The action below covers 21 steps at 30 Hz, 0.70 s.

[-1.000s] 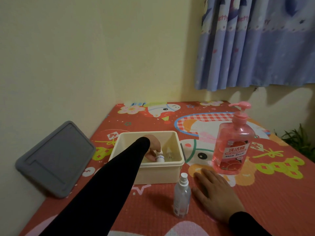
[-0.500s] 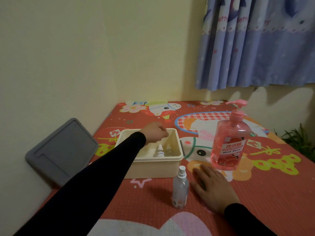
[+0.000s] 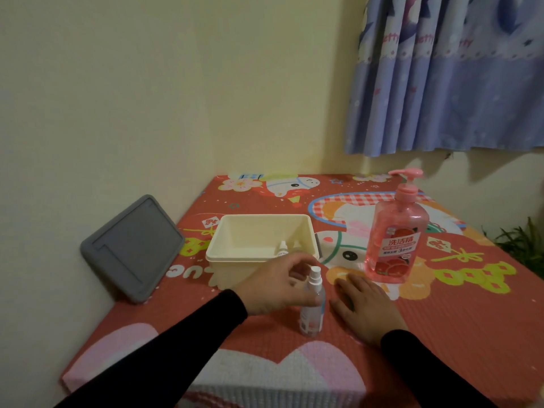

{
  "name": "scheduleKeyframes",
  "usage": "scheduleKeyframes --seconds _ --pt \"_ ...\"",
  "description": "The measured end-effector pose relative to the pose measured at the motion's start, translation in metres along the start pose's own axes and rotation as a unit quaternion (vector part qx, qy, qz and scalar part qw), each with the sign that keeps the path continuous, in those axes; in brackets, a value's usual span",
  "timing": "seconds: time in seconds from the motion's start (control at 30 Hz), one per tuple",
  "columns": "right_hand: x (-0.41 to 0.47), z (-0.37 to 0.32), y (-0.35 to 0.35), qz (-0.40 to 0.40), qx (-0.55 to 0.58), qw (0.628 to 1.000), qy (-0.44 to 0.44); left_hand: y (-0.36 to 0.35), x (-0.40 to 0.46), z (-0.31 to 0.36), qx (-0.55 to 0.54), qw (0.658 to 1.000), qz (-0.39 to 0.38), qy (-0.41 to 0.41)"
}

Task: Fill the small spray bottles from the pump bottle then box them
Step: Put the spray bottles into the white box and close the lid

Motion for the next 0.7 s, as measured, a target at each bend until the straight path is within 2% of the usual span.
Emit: scheduleKeyframes --seconds 0.4,0.6,0.7 --pt "0.002 0.002 -0.001 0.004 0.009 1.0 0.001 -0.014 -0.007 -0.017 0.043 0.998 0.039 -0.027" --pt "0.002 0.002 -0.003 0.003 0.007 1.0 0.002 0.007 0.0 -0.005 0.049 0.996 0.061 -0.05" --pt "0.001 0.002 -0.001 0.003 0.006 1.0 0.003 0.027 0.006 0.005 0.01 0.994 0.093 -0.061"
Point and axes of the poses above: each hand's wrist, its own x-axis towards the middle knuckle, its own y-axis out of the back of the hand, z = x × y, the point moved 5 cm from there along x, towards the middle knuckle, and after that the axes turned 8 degrees about -x, right-handed, at the moved point
